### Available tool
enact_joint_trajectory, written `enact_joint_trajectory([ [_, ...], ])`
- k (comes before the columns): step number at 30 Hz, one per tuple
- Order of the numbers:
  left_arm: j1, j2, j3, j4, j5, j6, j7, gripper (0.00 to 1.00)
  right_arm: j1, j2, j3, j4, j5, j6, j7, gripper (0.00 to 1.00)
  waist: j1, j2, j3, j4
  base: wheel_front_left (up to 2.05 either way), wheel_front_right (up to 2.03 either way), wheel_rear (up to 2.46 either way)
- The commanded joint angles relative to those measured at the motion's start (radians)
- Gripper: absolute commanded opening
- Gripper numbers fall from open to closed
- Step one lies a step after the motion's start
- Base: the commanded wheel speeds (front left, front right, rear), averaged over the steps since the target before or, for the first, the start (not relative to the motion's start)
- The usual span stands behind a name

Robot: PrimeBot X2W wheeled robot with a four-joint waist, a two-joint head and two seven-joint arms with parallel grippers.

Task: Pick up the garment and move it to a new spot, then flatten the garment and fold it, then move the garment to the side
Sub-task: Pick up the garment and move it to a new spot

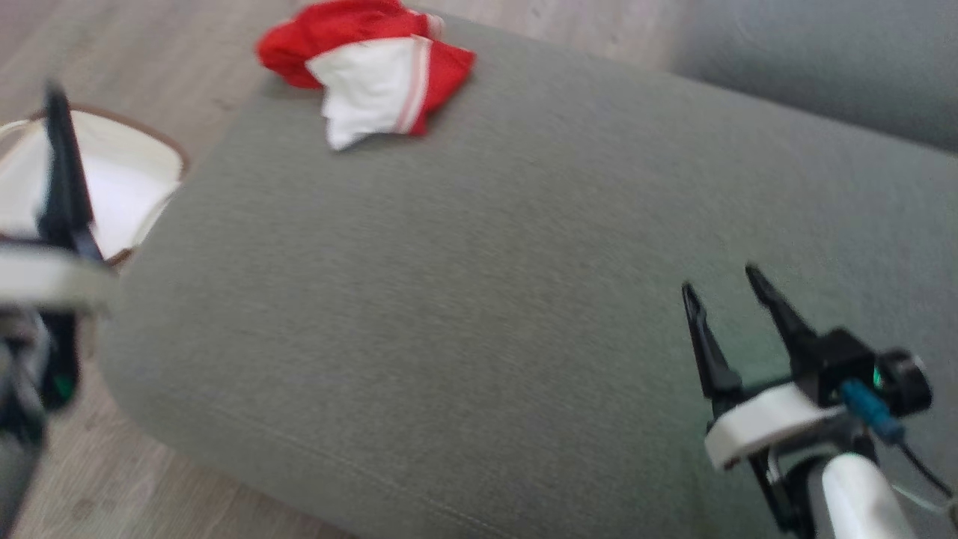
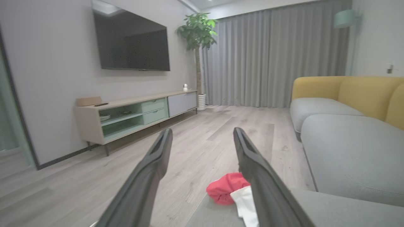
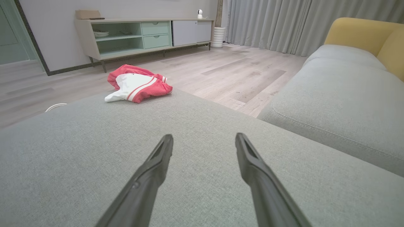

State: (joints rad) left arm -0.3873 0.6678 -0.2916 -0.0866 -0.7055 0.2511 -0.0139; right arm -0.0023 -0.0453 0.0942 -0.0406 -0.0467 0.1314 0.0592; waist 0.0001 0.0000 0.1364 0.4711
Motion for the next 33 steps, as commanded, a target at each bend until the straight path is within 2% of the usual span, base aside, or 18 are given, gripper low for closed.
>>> enact_joint_trajectory([
  [1, -0.062, 0.046, 0.044, -0.012, -0.002, -0.009, 0.010, 1.00, -0.047, -0.005, 0.024, -0.043, -0.009, -0.001, 0.003, 1.00, -0.0001, 0.0000, 0.060, -0.060, 0.00, 0.00, 0.00],
  [6, -0.327, 0.067, 0.001, 0.165, 0.023, -0.088, 0.101, 1.00, -0.094, -0.005, 0.031, -0.113, -0.062, -0.001, 0.055, 1.00, -0.0001, 0.0000, 0.159, -0.152, 0.00, 0.00, 0.00],
  [8, -0.410, 0.051, -0.016, 0.250, 0.022, -0.109, 0.131, 1.00, -0.110, -0.005, 0.028, -0.138, -0.082, -0.001, 0.072, 1.00, -0.0001, 0.0000, 0.193, -0.183, 0.00, 0.00, 0.00],
  [9, -0.472, 0.025, -0.034, 0.335, 0.008, -0.135, 0.160, 1.00, -0.120, -0.005, 0.025, -0.166, -0.100, -0.001, 0.088, 1.00, -0.0001, 0.0000, 0.230, -0.207, 0.00, 0.00, 0.00],
  [13, -0.548, -0.005, -0.087, 0.493, 0.012, -0.193, 0.206, 1.00, -0.135, -0.005, 0.026, -0.228, -0.149, -0.001, 0.120, 1.00, -0.0001, 0.0000, 0.307, -0.245, 0.00, 0.00, 0.00],
  [19, -0.614, -0.077, -0.115, 0.678, -0.008, -0.242, 0.206, 1.00, -0.120, -0.005, 0.038, -0.336, -0.180, -0.001, 0.163, 1.00, -0.0001, 0.0000, 0.404, -0.264, 0.00, 0.00, 0.00],
  [24, -0.638, -0.111, -0.143, 0.802, -0.018, -0.290, 0.223, 1.00, -0.121, -0.005, 0.046, -0.404, -0.198, -0.001, 0.182, 1.00, -0.0001, 0.0000, 0.460, -0.269, 0.00, 0.00, 0.00],
  [30, -0.655, -0.134, -0.142, 0.944, -0.048, -0.285, 0.284, 1.00, -0.127, -0.005, 0.043, -0.432, -0.197, -0.001, 0.186, 1.00, -0.0001, 0.0000, 0.485, -0.276, 0.00, 0.00, 0.00],
  [33, -0.662, -0.142, -0.137, 0.992, -0.066, -0.304, 0.292, 1.00, -0.129, -0.005, 0.043, -0.432, -0.194, -0.001, 0.183, 1.00, -0.0001, 0.0000, 0.487, -0.282, 0.00, 0.00, 0.00],
])
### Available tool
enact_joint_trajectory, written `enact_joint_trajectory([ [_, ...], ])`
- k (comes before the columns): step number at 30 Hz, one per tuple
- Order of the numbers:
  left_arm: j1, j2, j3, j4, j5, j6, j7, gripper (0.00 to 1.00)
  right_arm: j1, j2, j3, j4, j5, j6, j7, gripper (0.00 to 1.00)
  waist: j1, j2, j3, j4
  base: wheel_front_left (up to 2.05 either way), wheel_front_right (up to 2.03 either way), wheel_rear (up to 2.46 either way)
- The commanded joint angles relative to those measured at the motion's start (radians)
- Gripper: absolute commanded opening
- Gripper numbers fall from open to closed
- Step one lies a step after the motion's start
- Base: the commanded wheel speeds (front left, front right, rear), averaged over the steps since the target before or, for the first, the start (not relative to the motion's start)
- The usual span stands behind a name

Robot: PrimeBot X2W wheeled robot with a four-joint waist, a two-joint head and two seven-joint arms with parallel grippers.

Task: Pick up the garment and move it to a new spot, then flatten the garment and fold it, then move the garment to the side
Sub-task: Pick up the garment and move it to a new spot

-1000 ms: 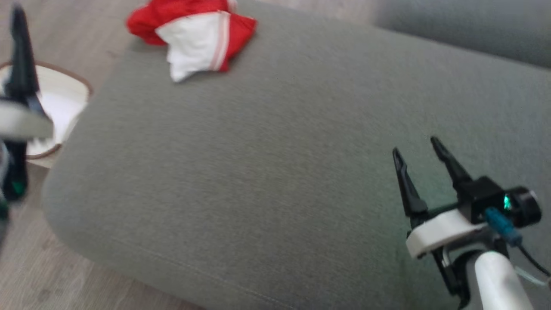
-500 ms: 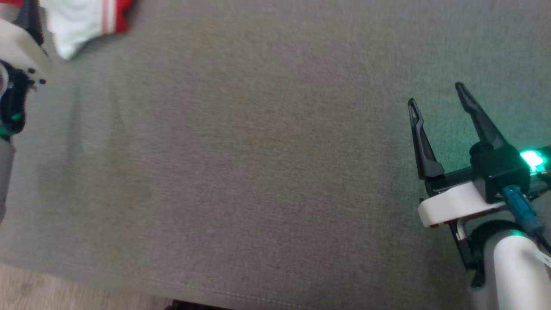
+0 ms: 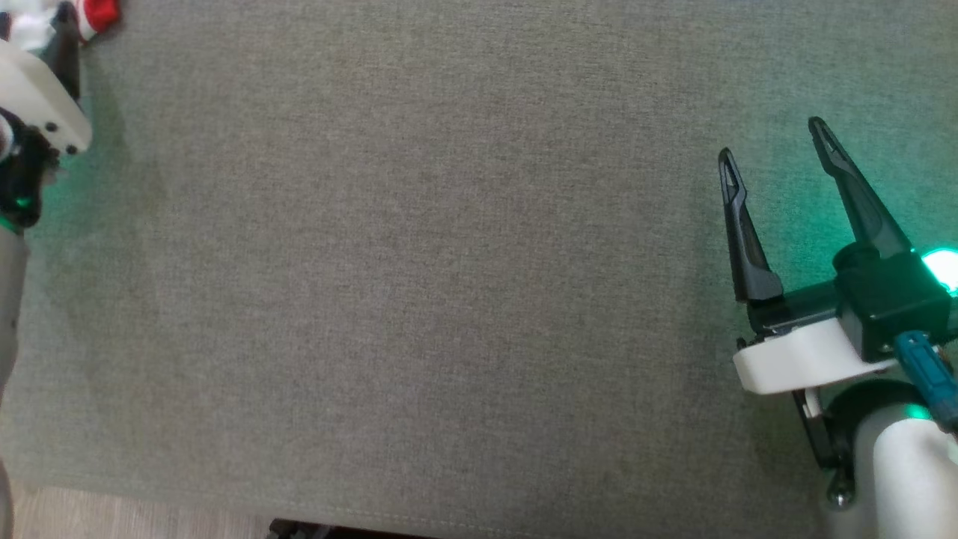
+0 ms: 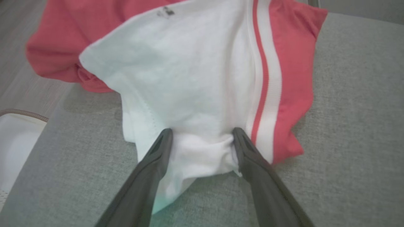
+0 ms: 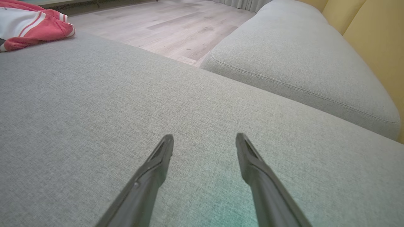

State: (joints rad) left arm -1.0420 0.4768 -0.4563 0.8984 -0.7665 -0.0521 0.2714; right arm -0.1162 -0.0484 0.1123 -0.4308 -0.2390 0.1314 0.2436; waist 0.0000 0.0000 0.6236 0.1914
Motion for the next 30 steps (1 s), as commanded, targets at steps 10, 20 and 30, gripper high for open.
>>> enact_joint_trajectory([
  [10, -0.042, 0.053, 0.008, 0.070, 0.022, -0.031, -0.096, 0.00, -0.033, -0.002, 0.009, -0.006, 0.023, -0.001, -0.031, 1.00, 0.0000, 0.0000, -0.061, 0.004, 0.00, 0.00, 0.00],
  [20, -0.082, 0.104, -0.047, 0.025, 0.070, -0.061, -0.119, 0.00, -0.032, -0.002, -0.007, 0.110, 0.111, -0.001, -0.094, 1.00, 0.0000, 0.0000, -0.245, -0.020, 0.00, 0.00, 0.00],
  [30, -0.092, 0.082, -0.144, -0.204, 0.081, -0.076, -0.036, 0.00, 0.033, -0.002, -0.058, 0.253, 0.216, -0.001, -0.177, 1.00, 0.0000, 0.0000, -0.473, -0.097, 0.00, 0.00, 0.00],
])
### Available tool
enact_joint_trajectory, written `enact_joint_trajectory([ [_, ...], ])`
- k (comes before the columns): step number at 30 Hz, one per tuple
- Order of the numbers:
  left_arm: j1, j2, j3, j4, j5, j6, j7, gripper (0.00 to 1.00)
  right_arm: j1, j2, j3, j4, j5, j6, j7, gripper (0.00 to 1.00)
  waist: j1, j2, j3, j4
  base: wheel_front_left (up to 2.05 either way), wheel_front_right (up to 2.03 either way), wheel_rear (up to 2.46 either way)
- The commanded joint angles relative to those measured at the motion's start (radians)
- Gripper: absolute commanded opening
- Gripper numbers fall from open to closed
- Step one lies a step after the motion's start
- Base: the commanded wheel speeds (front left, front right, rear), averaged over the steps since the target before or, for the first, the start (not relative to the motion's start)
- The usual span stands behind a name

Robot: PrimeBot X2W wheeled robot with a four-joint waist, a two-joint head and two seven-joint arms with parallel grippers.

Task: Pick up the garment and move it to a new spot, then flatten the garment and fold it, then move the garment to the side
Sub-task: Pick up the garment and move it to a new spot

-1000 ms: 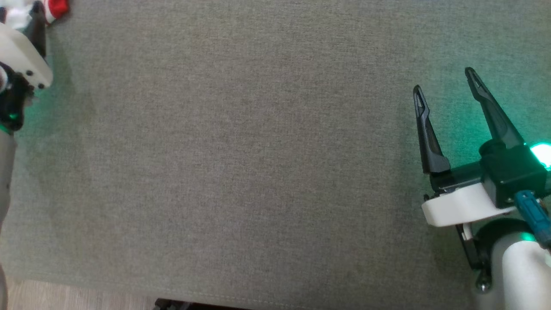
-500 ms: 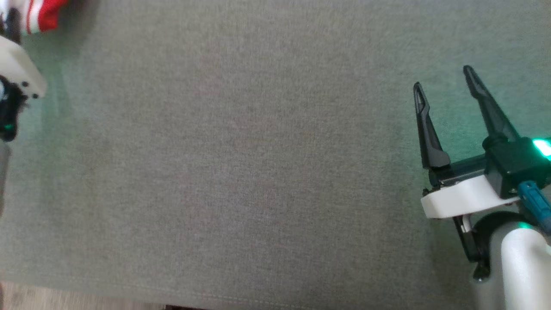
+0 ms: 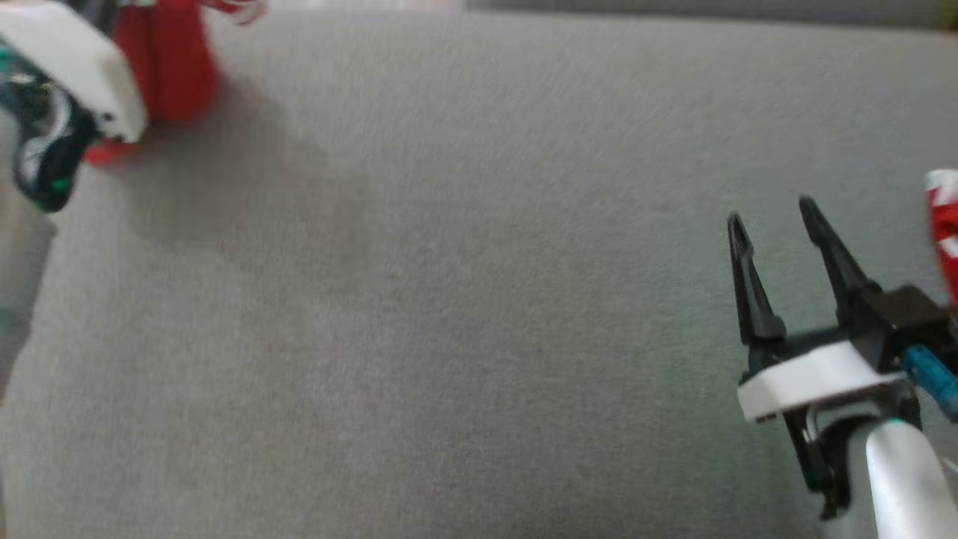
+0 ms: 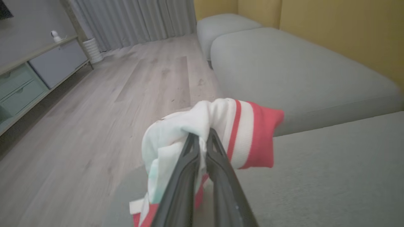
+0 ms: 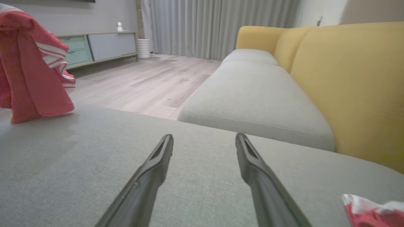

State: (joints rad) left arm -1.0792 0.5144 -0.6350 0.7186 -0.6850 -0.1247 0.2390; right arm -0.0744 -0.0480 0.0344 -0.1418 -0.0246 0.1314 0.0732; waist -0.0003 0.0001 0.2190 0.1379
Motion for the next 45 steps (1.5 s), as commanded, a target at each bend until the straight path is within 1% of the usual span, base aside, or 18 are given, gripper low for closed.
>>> enact_joint_trajectory([
  [1, -0.052, 0.032, 0.028, -0.052, -0.008, -0.003, 0.006, 0.00, 0.000, -0.002, 0.014, -0.024, 0.010, -0.001, -0.014, 1.00, 0.0003, -0.0001, -0.089, -0.053, 0.00, 0.00, 0.00],
  [5, -0.037, -0.032, 0.009, -0.167, -0.048, -0.004, 0.049, 0.00, 0.032, -0.002, -0.004, 0.013, 0.040, -0.001, -0.039, 1.00, 0.0003, -0.0001, -0.150, -0.095, 0.00, 0.00, 0.00],
  [8, -0.025, -0.088, 0.005, -0.253, -0.085, 0.006, 0.073, 0.00, 0.050, -0.002, -0.011, 0.036, 0.058, -0.001, -0.055, 1.00, 0.0003, -0.0001, -0.182, -0.128, 0.00, 0.00, 0.00],
  [13, 0.018, -0.195, 0.029, -0.390, -0.185, 0.060, 0.100, 0.00, 0.074, -0.002, -0.030, 0.055, 0.075, -0.001, -0.074, 1.00, 0.0003, -0.0001, -0.199, -0.167, 0.00, 0.00, 0.00],
  [15, 0.056, -0.221, 0.033, -0.432, -0.217, 0.082, 0.107, 0.00, 0.079, -0.002, -0.037, 0.059, 0.078, -0.001, -0.079, 1.00, 0.0003, -0.0001, -0.190, -0.178, 0.00, 0.00, 0.00],
  [18, 0.138, -0.228, 0.020, -0.468, -0.231, 0.109, 0.106, 0.00, 0.077, -0.002, -0.039, 0.062, 0.081, -0.001, -0.088, 1.00, 0.0003, -0.0001, -0.162, -0.193, 0.00, 0.00, 0.00],
  [22, 0.281, -0.238, 0.017, -0.459, -0.234, 0.149, 0.031, 0.00, 0.066, -0.002, -0.035, 0.072, 0.082, -0.001, -0.096, 1.00, 0.0003, -0.0001, -0.114, -0.206, 0.00, 0.00, 0.00],
  [26, 0.396, -0.236, 0.018, -0.361, -0.202, 0.178, -0.085, 0.00, 0.045, -0.002, -0.032, 0.080, 0.075, -0.001, -0.104, 1.00, 0.0003, -0.0001, -0.064, -0.218, 0.00, 0.00, 0.00],
  [29, 0.427, -0.195, -0.011, -0.266, -0.094, 0.203, -0.209, 0.00, 0.025, -0.002, -0.023, 0.083, 0.073, -0.001, -0.110, 1.00, 0.0003, -0.0001, -0.031, -0.234, 0.00, 0.00, 0.00],
  [30, 0.437, -0.195, -0.009, -0.238, -0.080, 0.212, -0.245, 0.00, 0.019, -0.002, -0.022, 0.085, 0.072, -0.001, -0.111, 1.00, 0.0003, -0.0001, -0.022, -0.237, 0.00, 0.00, 0.00],
  [31, 0.448, -0.203, 0.001, -0.213, -0.084, 0.218, -0.274, 0.36, 0.016, -0.002, -0.023, 0.088, 0.072, -0.001, -0.113, 1.00, 0.0003, -0.0001, -0.015, -0.237, 0.00, 0.00, 0.00],
  [32, 0.457, -0.211, 0.008, -0.192, -0.090, 0.218, -0.296, 0.65, 0.014, -0.002, -0.025, 0.090, 0.070, -0.001, -0.114, 1.00, 0.0003, -0.0001, -0.010, -0.236, 0.00, 0.00, 0.00],
  [33, 0.462, -0.216, 0.008, -0.174, -0.089, 0.214, -0.314, 1.00, 0.013, -0.002, -0.027, 0.092, 0.066, -0.001, -0.114, 1.00, 0.0003, -0.0001, -0.007, -0.235, 0.00, 0.00, 0.00],
  [38, 0.467, -0.236, 0.014, -0.121, -0.093, 0.196, -0.379, 1.00, 0.010, -0.002, -0.039, 0.102, 0.055, -0.001, -0.115, 1.00, 0.0003, -0.0001, -0.010, -0.223, 0.00, 0.00, 0.00],
  [45, 0.482, -0.249, 0.006, -0.143, -0.085, 0.184, -0.432, 1.00, 0.010, -0.002, -0.050, 0.114, 0.040, -0.001, -0.112, 1.00, 0.0003, -0.0001, -0.063, -0.189, 0.00, 0.00, 0.00],
])
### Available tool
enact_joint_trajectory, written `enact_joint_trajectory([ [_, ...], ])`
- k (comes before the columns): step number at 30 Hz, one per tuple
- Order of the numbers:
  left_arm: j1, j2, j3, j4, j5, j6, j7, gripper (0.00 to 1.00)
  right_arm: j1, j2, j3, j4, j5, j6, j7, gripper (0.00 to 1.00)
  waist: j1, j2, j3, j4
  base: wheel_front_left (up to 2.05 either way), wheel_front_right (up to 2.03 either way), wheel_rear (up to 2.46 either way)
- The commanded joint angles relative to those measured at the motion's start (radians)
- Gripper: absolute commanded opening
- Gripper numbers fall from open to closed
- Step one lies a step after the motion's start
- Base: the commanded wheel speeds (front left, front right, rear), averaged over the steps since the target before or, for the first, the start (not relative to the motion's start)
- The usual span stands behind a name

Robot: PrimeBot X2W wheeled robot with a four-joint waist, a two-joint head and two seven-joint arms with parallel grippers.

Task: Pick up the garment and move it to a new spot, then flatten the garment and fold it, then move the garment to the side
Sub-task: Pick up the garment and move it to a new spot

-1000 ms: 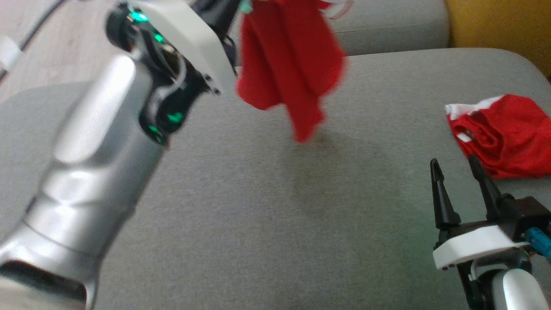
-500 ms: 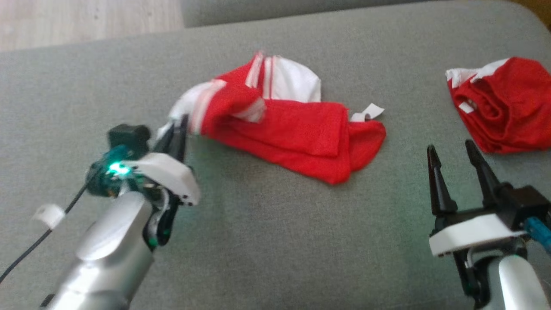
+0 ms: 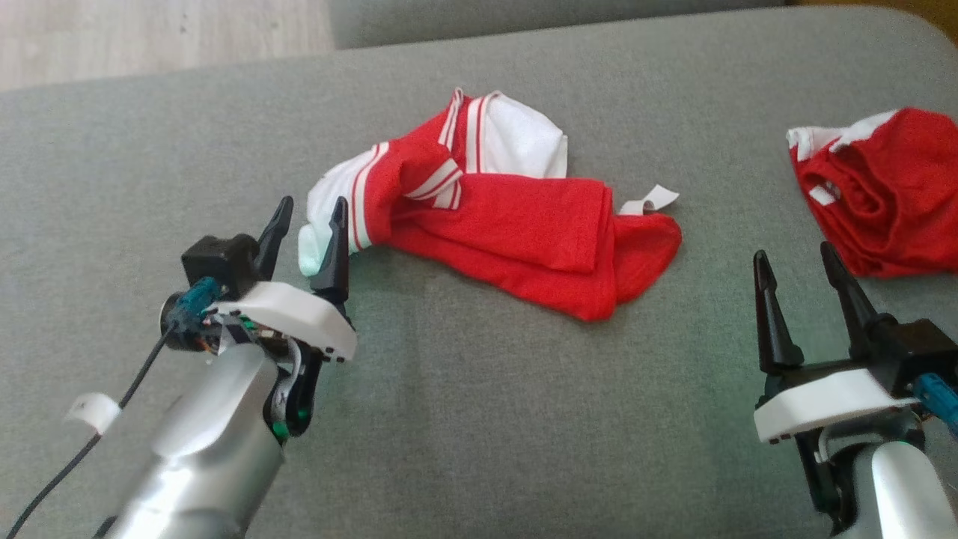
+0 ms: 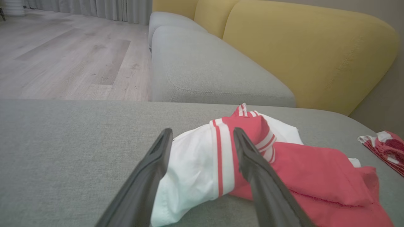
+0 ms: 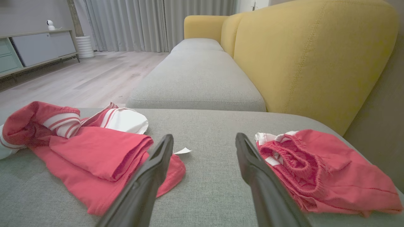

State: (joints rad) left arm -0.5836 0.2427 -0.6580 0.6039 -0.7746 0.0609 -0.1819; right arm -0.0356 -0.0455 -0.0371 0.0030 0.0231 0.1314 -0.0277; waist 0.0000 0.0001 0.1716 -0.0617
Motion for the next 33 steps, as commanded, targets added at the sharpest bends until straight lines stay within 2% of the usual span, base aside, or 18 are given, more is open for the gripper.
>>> enact_joint_trajectory([
  [1, -0.006, 0.024, 0.027, -0.038, 0.007, 0.000, -0.015, 1.00, -0.028, -0.005, 0.020, -0.029, -0.010, -0.001, -0.011, 1.00, 0.0000, -0.0001, -0.026, 0.015, 0.00, 0.00, 0.00],
  [4, 0.030, 0.035, 0.025, -0.074, 0.015, 0.018, -0.028, 1.00, -0.023, -0.005, 0.019, -0.020, -0.017, -0.001, -0.008, 1.00, 0.0000, -0.0001, -0.062, 0.027, 0.00, 0.00, 0.00],
  [15, 0.319, 0.100, 0.073, -0.323, 0.010, 0.160, -0.066, 1.00, 0.054, -0.005, 0.039, -0.004, -0.027, -0.001, -0.002, 1.00, 0.0000, -0.0001, -0.176, 0.068, 0.00, 0.00, 0.00],
  [22, 0.495, 0.139, 0.123, -0.471, 0.008, 0.240, -0.075, 1.00, 0.126, -0.005, 0.049, -0.019, -0.014, -0.001, -0.003, 1.00, 0.0000, -0.0001, -0.196, 0.097, 0.00, 0.00, 0.00],
  [24, 0.530, 0.142, 0.137, -0.502, 0.012, 0.254, -0.077, 1.00, 0.139, -0.005, 0.049, -0.015, 0.002, -0.001, -0.008, 1.00, 0.0000, -0.0001, -0.200, 0.106, 0.00, 0.00, 0.00],
  [33, 0.595, 0.140, 0.132, -0.560, 0.032, 0.269, -0.078, 1.00, 0.164, -0.005, 0.068, 0.017, 0.047, -0.001, -0.032, 1.00, 0.0000, -0.0001, -0.208, 0.126, 0.00, 0.00, 0.00],
])
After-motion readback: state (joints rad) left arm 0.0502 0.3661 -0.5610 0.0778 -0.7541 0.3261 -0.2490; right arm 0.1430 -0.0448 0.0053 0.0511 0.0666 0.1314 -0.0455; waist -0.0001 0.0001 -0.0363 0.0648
